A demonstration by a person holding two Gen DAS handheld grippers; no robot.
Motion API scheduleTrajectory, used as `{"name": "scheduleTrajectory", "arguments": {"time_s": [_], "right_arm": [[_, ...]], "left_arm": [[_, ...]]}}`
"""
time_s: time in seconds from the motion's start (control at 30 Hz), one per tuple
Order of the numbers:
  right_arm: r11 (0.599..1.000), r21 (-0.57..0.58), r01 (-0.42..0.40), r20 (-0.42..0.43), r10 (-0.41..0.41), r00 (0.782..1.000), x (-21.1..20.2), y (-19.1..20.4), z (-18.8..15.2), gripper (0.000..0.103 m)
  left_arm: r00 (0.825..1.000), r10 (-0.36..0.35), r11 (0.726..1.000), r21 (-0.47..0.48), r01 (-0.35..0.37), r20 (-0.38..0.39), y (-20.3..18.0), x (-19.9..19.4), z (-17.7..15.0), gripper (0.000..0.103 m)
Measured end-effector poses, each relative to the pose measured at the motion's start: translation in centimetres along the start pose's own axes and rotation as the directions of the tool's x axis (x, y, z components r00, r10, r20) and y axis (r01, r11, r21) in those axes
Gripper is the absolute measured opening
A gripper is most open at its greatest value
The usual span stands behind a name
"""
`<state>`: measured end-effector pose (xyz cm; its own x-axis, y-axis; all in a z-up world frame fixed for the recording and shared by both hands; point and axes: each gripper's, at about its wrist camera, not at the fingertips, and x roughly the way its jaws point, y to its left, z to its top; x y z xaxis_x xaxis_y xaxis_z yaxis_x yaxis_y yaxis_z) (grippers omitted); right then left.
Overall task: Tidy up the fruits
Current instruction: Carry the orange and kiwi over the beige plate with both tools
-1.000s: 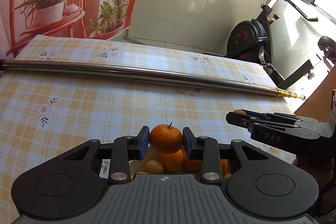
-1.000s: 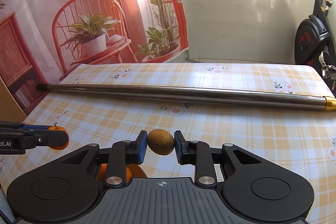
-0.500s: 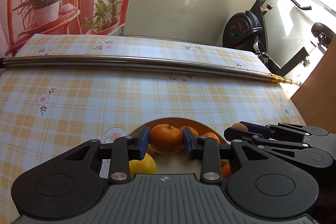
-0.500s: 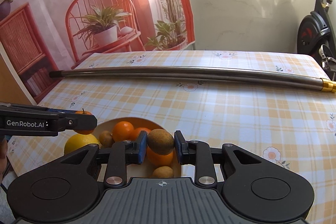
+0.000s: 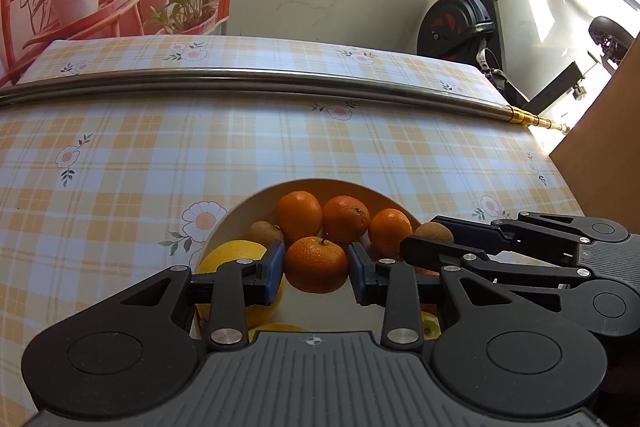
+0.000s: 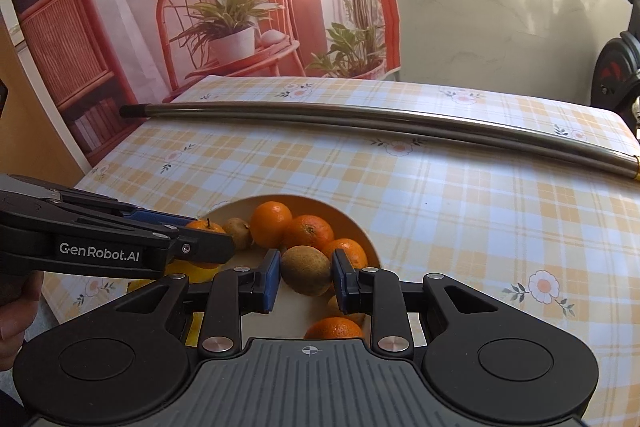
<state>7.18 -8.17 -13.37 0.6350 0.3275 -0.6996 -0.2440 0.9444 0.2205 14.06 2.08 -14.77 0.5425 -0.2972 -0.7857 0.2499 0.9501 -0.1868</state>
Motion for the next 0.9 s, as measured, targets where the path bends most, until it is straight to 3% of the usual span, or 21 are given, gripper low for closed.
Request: {"name": "scheduleTrajectory", "arguments": {"time_s": [0.9], "right_arm": [[1.000, -0.029, 0.004, -0.055, -0.006, 0.998, 1.1, 0.3, -0.7, 0.025]], "left_arm": [[0.999, -0.005, 1.000, 0.021, 0.006, -0.034, -0.4, 0.9, -0.7, 0.036]]}}
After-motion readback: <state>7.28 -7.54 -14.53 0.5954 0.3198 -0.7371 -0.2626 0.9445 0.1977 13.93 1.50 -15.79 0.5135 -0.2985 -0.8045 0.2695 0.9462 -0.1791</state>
